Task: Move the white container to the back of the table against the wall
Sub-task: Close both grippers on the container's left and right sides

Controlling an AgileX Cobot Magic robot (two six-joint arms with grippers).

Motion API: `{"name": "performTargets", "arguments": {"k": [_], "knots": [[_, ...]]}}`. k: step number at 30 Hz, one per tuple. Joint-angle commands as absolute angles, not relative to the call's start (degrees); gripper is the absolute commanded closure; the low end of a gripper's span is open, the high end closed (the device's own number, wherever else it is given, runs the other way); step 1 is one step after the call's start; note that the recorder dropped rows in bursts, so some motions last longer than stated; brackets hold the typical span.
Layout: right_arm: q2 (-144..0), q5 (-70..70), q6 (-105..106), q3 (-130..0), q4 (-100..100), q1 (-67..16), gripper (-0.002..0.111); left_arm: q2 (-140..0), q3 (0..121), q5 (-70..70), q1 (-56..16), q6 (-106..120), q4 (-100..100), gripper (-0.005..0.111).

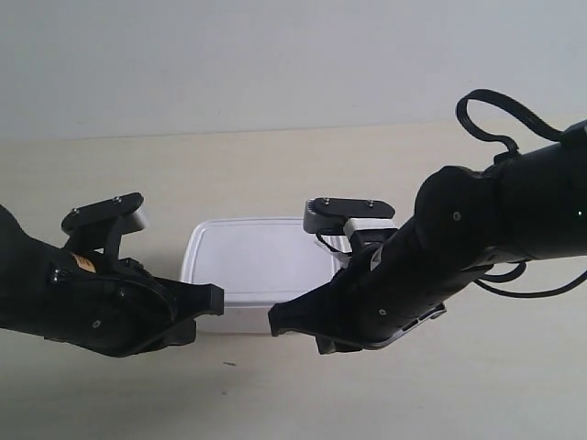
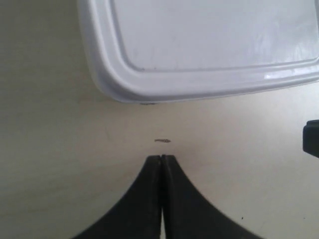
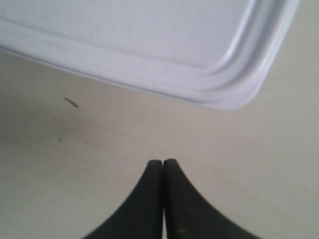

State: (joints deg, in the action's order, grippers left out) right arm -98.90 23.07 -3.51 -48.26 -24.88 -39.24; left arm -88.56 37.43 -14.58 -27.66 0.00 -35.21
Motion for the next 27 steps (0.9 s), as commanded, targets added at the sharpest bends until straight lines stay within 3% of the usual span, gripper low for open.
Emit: {"name": "performTargets", "arguments": {"k": [1, 27], "knots": [[-98.81, 21.79, -2.68, -48.64, -24.57, -39.34, 0.108, -88.99, 38.00, -13.23, -28.06, -0.33, -35.63, 0.107], [-99.22, 16.80, -2.89, -48.64, -22.52, -39.23, 0.108, -94.63, 39.46, -7.92, -27.95, 0.00, -33.31, 0.107]]}}
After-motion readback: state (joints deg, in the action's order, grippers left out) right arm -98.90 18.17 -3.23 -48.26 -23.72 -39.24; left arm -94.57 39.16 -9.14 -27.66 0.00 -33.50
